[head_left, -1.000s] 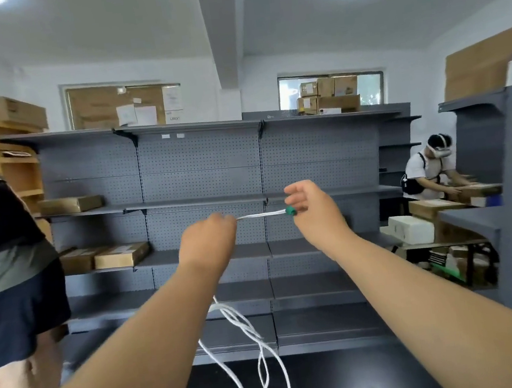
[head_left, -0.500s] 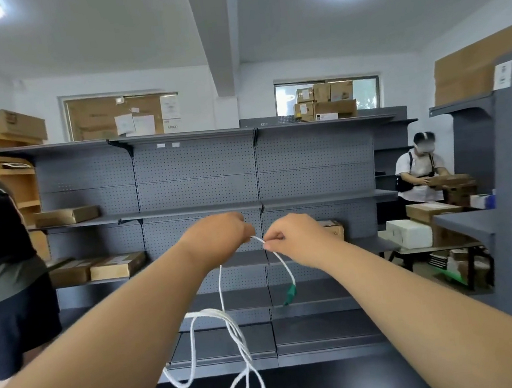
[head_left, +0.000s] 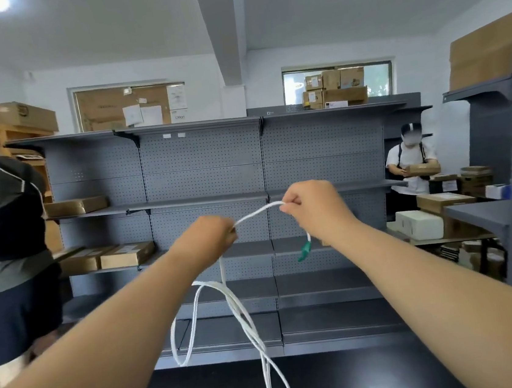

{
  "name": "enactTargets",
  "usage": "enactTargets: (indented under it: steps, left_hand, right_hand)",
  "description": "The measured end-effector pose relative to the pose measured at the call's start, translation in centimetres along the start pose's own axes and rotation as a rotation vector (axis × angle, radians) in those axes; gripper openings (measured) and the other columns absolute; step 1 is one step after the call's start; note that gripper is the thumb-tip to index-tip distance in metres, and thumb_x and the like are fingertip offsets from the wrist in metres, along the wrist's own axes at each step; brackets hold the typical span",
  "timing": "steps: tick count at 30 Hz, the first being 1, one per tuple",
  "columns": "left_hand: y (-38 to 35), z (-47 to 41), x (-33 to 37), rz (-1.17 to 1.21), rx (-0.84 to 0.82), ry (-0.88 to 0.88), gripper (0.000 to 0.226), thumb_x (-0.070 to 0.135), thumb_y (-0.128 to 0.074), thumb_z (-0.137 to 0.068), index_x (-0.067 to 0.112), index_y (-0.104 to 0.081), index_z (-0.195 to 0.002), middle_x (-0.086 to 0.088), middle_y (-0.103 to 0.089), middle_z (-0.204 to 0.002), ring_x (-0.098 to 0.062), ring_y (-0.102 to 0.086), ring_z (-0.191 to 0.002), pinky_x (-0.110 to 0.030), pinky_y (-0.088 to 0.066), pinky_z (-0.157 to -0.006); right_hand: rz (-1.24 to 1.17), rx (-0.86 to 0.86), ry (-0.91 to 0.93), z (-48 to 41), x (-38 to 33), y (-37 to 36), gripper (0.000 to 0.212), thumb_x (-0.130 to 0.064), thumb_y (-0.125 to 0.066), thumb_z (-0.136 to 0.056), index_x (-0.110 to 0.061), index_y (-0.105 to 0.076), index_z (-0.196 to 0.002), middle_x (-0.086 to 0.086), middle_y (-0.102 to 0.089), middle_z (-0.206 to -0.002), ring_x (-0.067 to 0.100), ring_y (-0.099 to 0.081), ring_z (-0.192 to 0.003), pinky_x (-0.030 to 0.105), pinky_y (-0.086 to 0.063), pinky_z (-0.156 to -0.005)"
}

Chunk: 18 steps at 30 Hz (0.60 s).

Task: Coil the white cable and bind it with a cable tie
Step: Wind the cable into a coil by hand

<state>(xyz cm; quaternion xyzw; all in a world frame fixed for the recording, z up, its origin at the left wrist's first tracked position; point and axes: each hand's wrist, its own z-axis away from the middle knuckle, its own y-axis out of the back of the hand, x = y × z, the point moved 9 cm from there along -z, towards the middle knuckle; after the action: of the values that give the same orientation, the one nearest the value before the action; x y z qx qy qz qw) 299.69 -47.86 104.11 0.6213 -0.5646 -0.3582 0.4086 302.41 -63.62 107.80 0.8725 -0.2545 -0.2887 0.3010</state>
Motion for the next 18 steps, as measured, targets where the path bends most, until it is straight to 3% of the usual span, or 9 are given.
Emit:
enactTargets:
  steps: [2,5,7,8,10,12,14,18]
  left_hand:
    - [-3.7,1.0,-1.7,0.059,-0.169,0.062,0.023,0.024,-0.048,-0.095,0.009,-0.066,-0.093,-0.010,-0.069,-0.089,-0.021,-0.059,-0.074,-0.025,-0.042,-0.062]
    - [-4.5,0.9,-2.0,0.077,-0.261,0.066,0.020,0.022,-0.055,-0.091,0.009,-0.070,-0.089,-0.002,-0.068,-0.076,-0.011,-0.053,-0.059,-0.019,-0.036,-0.054]
    - [-2.3,0.2,-1.2,-0.072,-0.171,0.056,0.014,0.012,-0.052,-0.091,0.010,-0.066,-0.089,0.001,-0.054,-0.065,-0.014,-0.049,-0.057,-0.023,-0.039,-0.059]
    - [-0.3,0.0,-0.5,-0.167,-0.019,0.038,0.014,0.005,-0.049,-0.091,0.009,-0.062,-0.089,-0.001,-0.049,-0.065,-0.020,-0.050,-0.060,-0.028,-0.040,-0.061]
    - [2.8,0.5,0.9,-0.248,0.233,-0.008,0.017,-0.004,-0.047,-0.089,0.007,-0.057,-0.094,-0.009,-0.052,-0.082,-0.030,-0.056,-0.076,-0.033,-0.040,-0.063]
    - [1.1,1.4,1.2,-0.332,0.110,-0.019,0.021,-0.011,-0.046,-0.084,0.006,-0.055,-0.093,-0.014,-0.053,-0.094,-0.033,-0.058,-0.087,-0.036,-0.046,-0.069]
    - [-1.3,2.0,0.7,-0.361,0.003,-0.009,0.023,-0.014,-0.046,-0.081,0.005,-0.054,-0.090,-0.013,-0.051,-0.094,-0.033,-0.059,-0.086,-0.036,-0.046,-0.068]
    - [-0.3,0.8,0.0,-0.282,0.113,0.034,0.019,-0.011,-0.048,-0.082,0.007,-0.052,-0.076,-0.010,-0.053,-0.084,-0.027,-0.054,-0.065,-0.035,-0.045,-0.061]
  right_hand:
    - [0.068,-0.060,-0.038,0.7,1.6,-1.4,0.016,-0.023,-0.056,-0.093,-0.012,-0.068,-0.093,0.002,-0.063,-0.084,0.018,-0.059,-0.075,0.028,-0.048,-0.068]
    - [0.119,-0.111,-0.098,1.3,4.1,-2.8,0.018,-0.022,-0.056,-0.094,-0.010,-0.069,-0.092,0.005,-0.066,-0.087,0.022,-0.062,-0.085,0.031,-0.050,-0.077]
    - [0.126,-0.131,-0.124,1.6,5.0,-3.6,0.019,-0.022,-0.056,-0.094,-0.009,-0.069,-0.093,0.008,-0.067,-0.090,0.024,-0.062,-0.087,0.031,-0.050,-0.078]
    - [0.105,-0.140,-0.138,1.8,5.3,-4.1,0.019,-0.022,-0.056,-0.094,-0.008,-0.069,-0.093,0.009,-0.067,-0.088,0.025,-0.063,-0.086,0.034,-0.052,-0.078]
    - [0.081,-0.164,-0.159,2.2,5.7,-4.9,0.019,-0.022,-0.056,-0.094,-0.008,-0.069,-0.091,0.008,-0.064,-0.080,0.027,-0.065,-0.083,0.038,-0.055,-0.076]
    - [0.126,-0.194,-0.159,2.5,6.0,-5.5,0.022,-0.022,-0.055,-0.094,-0.005,-0.069,-0.091,0.004,-0.059,-0.069,0.027,-0.066,-0.081,0.036,-0.054,-0.073]
    - [0.120,-0.188,-0.157,2.6,6.3,-5.6,0.023,-0.021,-0.054,-0.094,-0.003,-0.069,-0.092,-0.001,-0.051,-0.062,0.025,-0.063,-0.078,0.036,-0.053,-0.073]
    - [0.186,-0.147,-0.129,2.4,6.2,-5.4,0.022,-0.020,-0.051,-0.096,-0.007,-0.068,-0.093,-0.003,-0.044,-0.061,0.017,-0.048,-0.076,0.024,-0.038,-0.056]
